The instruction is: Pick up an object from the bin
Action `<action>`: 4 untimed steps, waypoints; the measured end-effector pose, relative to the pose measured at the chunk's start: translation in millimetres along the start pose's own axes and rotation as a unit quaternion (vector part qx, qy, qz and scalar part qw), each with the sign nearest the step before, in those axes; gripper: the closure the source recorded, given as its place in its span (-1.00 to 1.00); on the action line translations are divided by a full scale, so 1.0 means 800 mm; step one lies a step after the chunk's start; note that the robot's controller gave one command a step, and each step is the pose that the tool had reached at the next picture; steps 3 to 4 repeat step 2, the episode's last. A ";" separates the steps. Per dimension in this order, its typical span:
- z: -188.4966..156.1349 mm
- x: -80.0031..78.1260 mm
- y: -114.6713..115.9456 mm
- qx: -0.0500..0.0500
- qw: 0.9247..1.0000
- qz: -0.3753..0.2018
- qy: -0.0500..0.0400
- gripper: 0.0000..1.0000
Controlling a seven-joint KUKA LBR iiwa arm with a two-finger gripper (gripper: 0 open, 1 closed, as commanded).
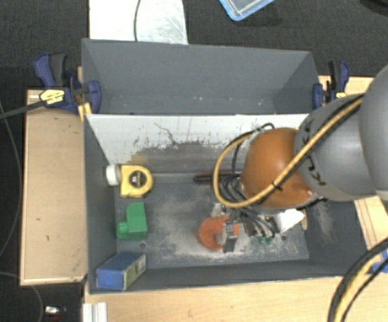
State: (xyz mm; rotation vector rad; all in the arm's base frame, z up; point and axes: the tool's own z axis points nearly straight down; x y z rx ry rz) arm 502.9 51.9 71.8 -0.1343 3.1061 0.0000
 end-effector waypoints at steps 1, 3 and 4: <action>-0.069 0.013 -0.004 0.000 1.000 0.019 0.002 1.00; -0.166 -0.001 0.005 0.000 1.000 0.004 0.002 1.00; -0.166 -0.001 0.005 0.000 1.000 0.004 0.002 1.00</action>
Offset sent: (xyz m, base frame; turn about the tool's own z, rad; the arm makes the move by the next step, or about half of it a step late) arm 0.0025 0.0110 0.1806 -0.0280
